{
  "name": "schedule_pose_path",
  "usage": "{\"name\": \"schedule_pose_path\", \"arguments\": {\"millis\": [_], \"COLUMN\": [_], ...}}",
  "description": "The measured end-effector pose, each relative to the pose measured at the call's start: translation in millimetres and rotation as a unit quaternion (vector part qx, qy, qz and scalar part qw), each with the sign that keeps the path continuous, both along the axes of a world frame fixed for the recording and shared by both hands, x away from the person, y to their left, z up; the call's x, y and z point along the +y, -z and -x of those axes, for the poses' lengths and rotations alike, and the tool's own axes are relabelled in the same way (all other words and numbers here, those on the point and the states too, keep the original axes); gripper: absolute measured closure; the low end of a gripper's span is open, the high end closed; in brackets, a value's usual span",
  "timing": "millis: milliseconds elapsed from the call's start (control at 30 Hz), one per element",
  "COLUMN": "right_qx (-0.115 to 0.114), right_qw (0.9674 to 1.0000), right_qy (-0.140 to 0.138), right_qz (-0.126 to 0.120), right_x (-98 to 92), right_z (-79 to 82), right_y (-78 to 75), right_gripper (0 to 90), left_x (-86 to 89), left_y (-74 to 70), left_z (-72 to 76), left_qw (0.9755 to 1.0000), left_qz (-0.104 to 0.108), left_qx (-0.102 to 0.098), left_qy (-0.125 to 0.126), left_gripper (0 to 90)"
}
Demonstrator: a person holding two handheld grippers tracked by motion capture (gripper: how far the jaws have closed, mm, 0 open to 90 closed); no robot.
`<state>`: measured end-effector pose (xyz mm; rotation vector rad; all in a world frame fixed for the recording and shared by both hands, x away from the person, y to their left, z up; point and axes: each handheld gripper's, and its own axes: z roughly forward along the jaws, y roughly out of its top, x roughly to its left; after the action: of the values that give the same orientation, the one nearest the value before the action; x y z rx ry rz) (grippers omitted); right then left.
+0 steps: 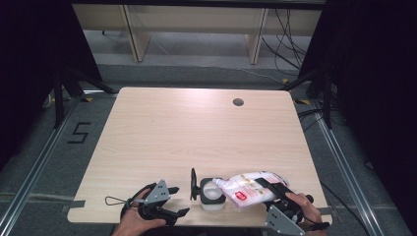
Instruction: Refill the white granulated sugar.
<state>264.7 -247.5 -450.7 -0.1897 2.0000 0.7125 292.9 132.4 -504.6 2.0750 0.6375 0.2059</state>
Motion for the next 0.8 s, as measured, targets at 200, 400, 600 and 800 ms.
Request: {"name": "schedule_pose_path", "arguments": {"millis": [200,400,600,800], "right_qx": [0.03,0.081,0.104,0.135], "right_qw": [0.9986,0.9893,0.9807,0.965], "right_qy": [0.003,0.023,0.037,0.046], "right_qz": [-0.043,-0.12,-0.162,-0.22], "right_x": [-5.7,-12.4,-14.7,-15.2], "right_z": [-10.0,-22.9,-40.5,-59.0], "right_y": [1.6,5.4,12.1,19.8], "right_gripper": [63.4,63.7,63.9,64.2], "left_x": [0.6,0.6,0.4,1.0], "left_y": [0.7,0.9,0.7,0.2], "left_z": [-1.6,-1.1,-1.1,-1.2], "left_qw": [1.0,1.0,1.0,1.0], "left_qz": [-0.001,0.004,0.009,0.005], "left_qx": [-0.004,-0.003,-0.004,-0.005], "left_qy": [0.003,0.002,-0.001,0.001], "left_gripper": [23.3,23.3,23.3,23.3]}}
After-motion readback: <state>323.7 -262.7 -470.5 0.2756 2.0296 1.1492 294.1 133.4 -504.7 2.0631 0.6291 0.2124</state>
